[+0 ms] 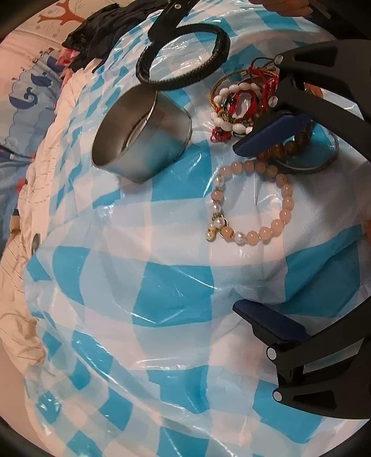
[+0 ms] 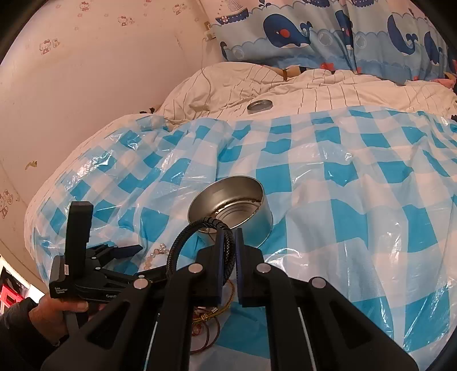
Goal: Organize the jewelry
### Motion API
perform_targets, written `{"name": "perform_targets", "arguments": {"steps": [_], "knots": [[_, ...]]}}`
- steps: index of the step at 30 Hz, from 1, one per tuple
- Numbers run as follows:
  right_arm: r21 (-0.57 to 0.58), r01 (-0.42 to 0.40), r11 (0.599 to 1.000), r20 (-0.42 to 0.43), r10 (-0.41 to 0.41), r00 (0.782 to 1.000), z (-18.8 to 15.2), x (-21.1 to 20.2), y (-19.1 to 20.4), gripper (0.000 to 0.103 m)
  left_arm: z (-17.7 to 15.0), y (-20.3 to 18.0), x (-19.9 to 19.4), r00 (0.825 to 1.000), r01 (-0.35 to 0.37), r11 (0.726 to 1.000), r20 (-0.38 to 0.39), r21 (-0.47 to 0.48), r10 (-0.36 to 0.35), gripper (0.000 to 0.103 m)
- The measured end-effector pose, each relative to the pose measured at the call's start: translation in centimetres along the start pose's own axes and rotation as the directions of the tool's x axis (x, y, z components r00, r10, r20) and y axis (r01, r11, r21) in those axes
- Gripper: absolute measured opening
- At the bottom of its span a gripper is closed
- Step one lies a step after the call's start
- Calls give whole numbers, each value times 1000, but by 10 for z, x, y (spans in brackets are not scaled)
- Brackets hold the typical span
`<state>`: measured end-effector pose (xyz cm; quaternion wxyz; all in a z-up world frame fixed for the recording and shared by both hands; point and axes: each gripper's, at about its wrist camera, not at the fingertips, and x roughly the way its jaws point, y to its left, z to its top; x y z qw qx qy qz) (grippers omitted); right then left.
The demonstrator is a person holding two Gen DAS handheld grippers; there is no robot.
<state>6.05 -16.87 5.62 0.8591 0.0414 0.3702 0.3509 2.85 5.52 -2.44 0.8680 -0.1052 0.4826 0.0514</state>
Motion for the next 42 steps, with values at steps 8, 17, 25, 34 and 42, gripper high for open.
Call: {"name": "perform_targets", "arguments": {"steps": [8,17,25,34,42], "knots": [[-1,-3,1000,0,3,1000,0,0,0,8,-5,-8,7,998,-62,997,-24,48,64,96],[-2,-4,1000,1,4,1000,-1,0,2,8,-6,-8,5,998,-64,997,-19,49,65,96],[0,1,1000,-7,-1,1000,-2,1,3,8,-5,-9,-7,999,-46,998,28,43,44,96],[3,75,997,-86,-75,993,-10,20,0,38,-2,-20,-7,999,-20,996,50,87,16,96],[-102,200,974,-227,-218,949,-28,57,-4,28,-3,-21,-7,998,5,996,56,93,-10,78]]}}
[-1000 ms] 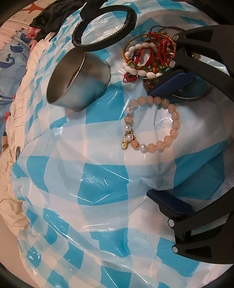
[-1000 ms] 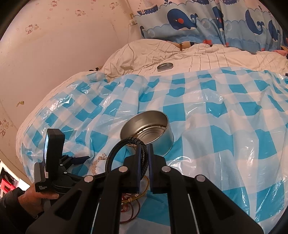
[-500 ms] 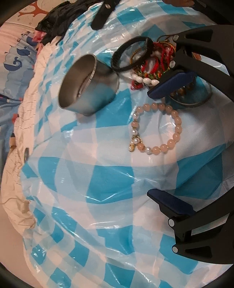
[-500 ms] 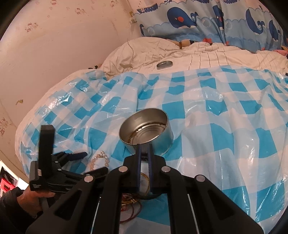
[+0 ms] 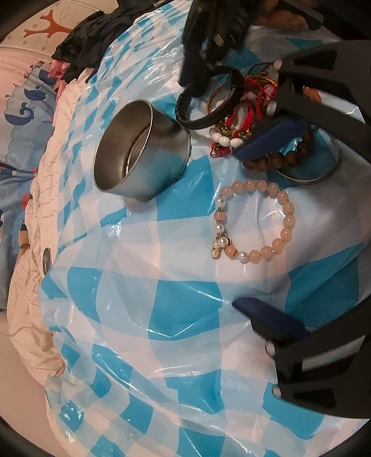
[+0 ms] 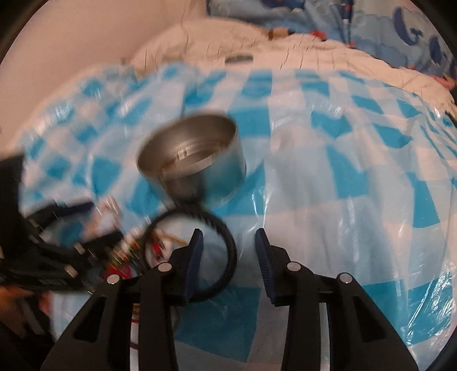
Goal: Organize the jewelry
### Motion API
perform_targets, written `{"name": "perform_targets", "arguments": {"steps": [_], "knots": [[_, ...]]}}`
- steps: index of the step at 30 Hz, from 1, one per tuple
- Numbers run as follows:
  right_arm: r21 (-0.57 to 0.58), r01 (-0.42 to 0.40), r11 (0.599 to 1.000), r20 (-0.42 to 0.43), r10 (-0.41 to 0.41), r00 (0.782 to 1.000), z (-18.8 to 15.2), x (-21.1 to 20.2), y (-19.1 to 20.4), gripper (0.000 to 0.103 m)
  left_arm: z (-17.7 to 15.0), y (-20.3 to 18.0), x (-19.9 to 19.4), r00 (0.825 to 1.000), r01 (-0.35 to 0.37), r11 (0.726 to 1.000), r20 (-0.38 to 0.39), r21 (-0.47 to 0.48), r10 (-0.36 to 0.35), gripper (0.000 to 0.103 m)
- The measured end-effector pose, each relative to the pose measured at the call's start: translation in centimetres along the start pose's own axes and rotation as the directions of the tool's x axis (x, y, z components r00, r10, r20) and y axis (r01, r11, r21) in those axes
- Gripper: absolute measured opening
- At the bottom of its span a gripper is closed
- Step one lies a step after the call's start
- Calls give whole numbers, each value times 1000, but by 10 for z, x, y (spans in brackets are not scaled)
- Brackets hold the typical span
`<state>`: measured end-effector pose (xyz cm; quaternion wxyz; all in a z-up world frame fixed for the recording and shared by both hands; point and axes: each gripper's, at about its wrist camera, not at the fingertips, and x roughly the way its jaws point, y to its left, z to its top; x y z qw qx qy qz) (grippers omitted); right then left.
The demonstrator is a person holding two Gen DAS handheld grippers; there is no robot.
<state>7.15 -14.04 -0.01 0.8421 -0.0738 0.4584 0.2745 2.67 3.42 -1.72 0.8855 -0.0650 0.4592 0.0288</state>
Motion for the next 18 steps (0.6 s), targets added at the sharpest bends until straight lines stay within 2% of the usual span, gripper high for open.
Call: {"name": "perform_targets", "arguments": {"steps": [1,2,3,5,6,8,12,14,18], "knots": [[-34,27,999,-5,-28,1000,-2,2,5,22,-1,0,0,1000,12,1000,-1,4,-12,75],[-54,24,998,-10,-24,1000,-3,3,10,12,-1,0,0,1000,8,1000,0,8,-8,64],[-54,18,998,-3,-18,1000,-3,2,11,10,-2,-1,1,1000,6,1000,-6,20,-6,52],[-47,13,999,30,-12,999,-2,-5,9,10,-2,0,-2,1000,22,1000,3,19,-22,39],[-35,7,999,46,-6,999,-1,-9,7,10,-2,1,-4,1000,21,1000,9,14,-21,25],[-3,-22,1000,86,23,996,2,-19,1,10,0,4,-8,1000,27,1000,12,10,-27,13],[22,-70,997,163,66,984,6,-37,-1,10,4,11,-12,996,87,996,15,-12,-87,12],[22,-83,996,169,78,983,9,-41,-2,10,6,12,-17,994,103,994,26,-17,-103,12],[54,-125,991,202,112,973,11,-50,-7,10,15,11,-39,985,151,988,91,-14,-149,12]]}}
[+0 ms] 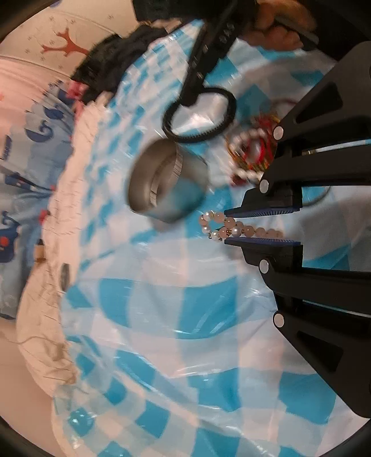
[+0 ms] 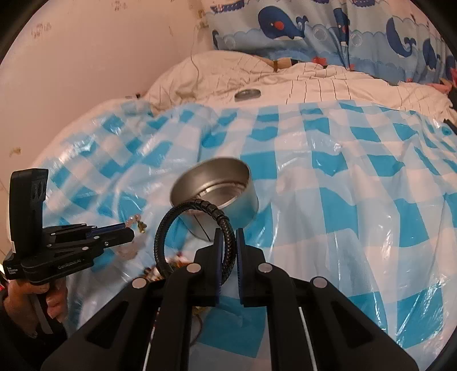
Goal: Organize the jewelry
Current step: 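Drop the black bracelet into the tin with the right tool while the left tool grasps the peach bracelet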
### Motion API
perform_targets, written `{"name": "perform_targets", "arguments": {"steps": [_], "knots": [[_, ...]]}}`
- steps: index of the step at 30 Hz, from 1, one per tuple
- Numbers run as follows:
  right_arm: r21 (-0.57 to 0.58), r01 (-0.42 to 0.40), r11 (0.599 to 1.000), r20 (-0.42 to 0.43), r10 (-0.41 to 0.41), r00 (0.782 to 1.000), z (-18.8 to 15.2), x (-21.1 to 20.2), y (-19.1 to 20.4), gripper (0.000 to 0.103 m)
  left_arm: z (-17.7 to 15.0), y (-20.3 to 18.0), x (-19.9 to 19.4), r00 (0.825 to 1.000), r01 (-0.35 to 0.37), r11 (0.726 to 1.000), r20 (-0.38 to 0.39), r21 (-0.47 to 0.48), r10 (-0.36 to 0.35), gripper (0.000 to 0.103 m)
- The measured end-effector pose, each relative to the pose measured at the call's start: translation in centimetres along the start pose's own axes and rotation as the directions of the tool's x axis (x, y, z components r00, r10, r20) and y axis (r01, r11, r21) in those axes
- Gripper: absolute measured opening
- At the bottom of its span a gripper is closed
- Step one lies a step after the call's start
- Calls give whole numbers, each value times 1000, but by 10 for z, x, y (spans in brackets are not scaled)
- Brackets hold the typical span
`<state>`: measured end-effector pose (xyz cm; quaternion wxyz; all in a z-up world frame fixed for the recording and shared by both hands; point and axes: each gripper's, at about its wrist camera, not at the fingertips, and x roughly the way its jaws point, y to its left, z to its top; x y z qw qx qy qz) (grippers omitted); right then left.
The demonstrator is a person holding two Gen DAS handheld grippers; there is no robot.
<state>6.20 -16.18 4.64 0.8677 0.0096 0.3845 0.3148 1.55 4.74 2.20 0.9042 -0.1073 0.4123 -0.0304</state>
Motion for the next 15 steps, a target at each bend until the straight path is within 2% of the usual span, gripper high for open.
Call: {"name": "perform_targets", "arguments": {"steps": [4,8,11,14,15], "knots": [[-19,44,999,86,-42,995,9,-16,5,10,21,-14,-10,996,64,998,57,13,-65,12],[-13,78,997,115,-76,990,14,-19,2,10,46,-39,3,993,98,994,69,45,-101,12],[-16,95,995,128,-93,987,20,-17,1,10,63,-53,19,992,97,994,73,51,-101,12],[-29,114,993,137,-109,985,28,-14,1,10,76,-53,45,997,71,997,40,43,-73,14],[-36,122,992,138,-116,984,32,-10,1,10,78,-49,50,998,58,998,32,32,-59,18]]}}
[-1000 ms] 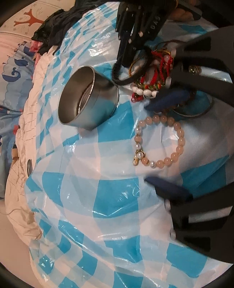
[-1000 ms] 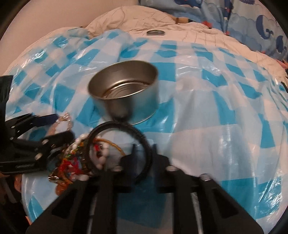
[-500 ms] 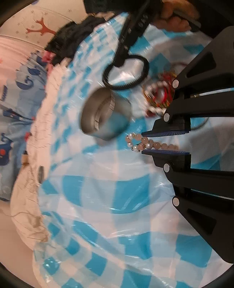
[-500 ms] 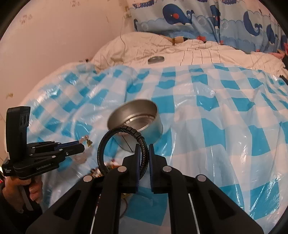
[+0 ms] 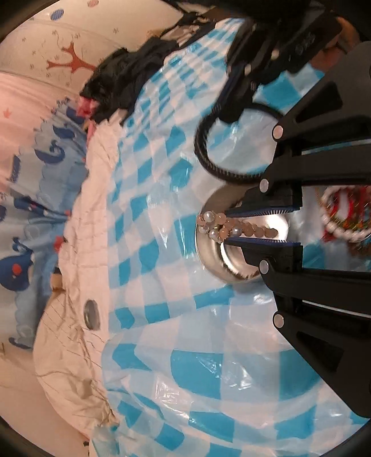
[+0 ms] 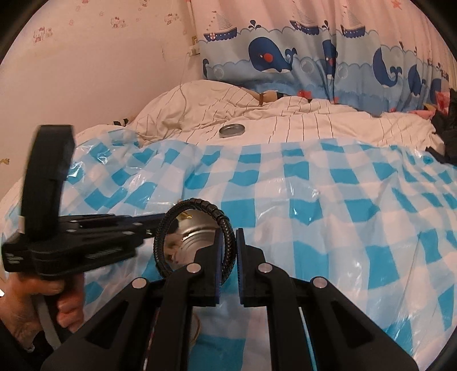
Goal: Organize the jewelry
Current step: 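Drop the black bracelet into the tin with the right tool while the left tool grasps the peach bracelet, then open the left tool over the silver tin, releasing the peach bracelet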
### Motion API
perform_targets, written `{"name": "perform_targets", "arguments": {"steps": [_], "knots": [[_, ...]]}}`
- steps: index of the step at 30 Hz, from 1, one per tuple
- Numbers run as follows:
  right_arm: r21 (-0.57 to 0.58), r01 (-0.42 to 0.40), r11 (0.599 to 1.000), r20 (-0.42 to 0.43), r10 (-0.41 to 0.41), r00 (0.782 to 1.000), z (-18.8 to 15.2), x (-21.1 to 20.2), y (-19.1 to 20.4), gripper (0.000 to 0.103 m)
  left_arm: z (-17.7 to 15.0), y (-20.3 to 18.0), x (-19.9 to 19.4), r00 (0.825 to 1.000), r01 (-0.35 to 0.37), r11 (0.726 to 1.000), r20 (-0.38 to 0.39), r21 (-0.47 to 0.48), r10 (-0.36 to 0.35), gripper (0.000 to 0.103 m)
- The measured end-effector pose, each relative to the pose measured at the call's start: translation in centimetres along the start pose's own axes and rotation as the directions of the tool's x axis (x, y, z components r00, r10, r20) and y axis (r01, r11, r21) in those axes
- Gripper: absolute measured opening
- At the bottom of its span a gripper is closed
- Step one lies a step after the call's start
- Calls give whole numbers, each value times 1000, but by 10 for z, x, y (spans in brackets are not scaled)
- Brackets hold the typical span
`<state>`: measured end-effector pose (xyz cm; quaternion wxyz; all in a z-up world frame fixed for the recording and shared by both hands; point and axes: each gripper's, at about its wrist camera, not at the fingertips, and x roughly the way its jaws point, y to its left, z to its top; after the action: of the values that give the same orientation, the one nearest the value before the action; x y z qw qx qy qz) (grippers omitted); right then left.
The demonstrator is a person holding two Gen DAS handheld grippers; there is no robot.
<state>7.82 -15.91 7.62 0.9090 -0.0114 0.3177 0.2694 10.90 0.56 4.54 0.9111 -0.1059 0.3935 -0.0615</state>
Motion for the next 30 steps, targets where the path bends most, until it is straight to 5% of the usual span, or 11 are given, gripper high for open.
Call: {"name": "perform_targets", "arguments": {"steps": [4,11,17,23,30], "knots": [[-25,13,1000,-12,-13,1000,13,22,6,10,0,25,-11,1000,-11,997,24,-82,13,48],[-91,5,996,-131,-16,991,16,72,28,16,-13,42,-38,998,-49,996,21,-78,50,53],[-31,7,999,-104,-10,995,-5,12,6,32,-51,33,-34,995,-43,999,-90,11,44,56],[193,-97,976,-220,139,966,-61,-5,-26,32,-77,17,-28,989,13,996,-149,94,1,57],[102,-159,982,-275,181,944,-66,13,6,32,-81,12,-21,987,30,995,-159,96,-14,58]]}}
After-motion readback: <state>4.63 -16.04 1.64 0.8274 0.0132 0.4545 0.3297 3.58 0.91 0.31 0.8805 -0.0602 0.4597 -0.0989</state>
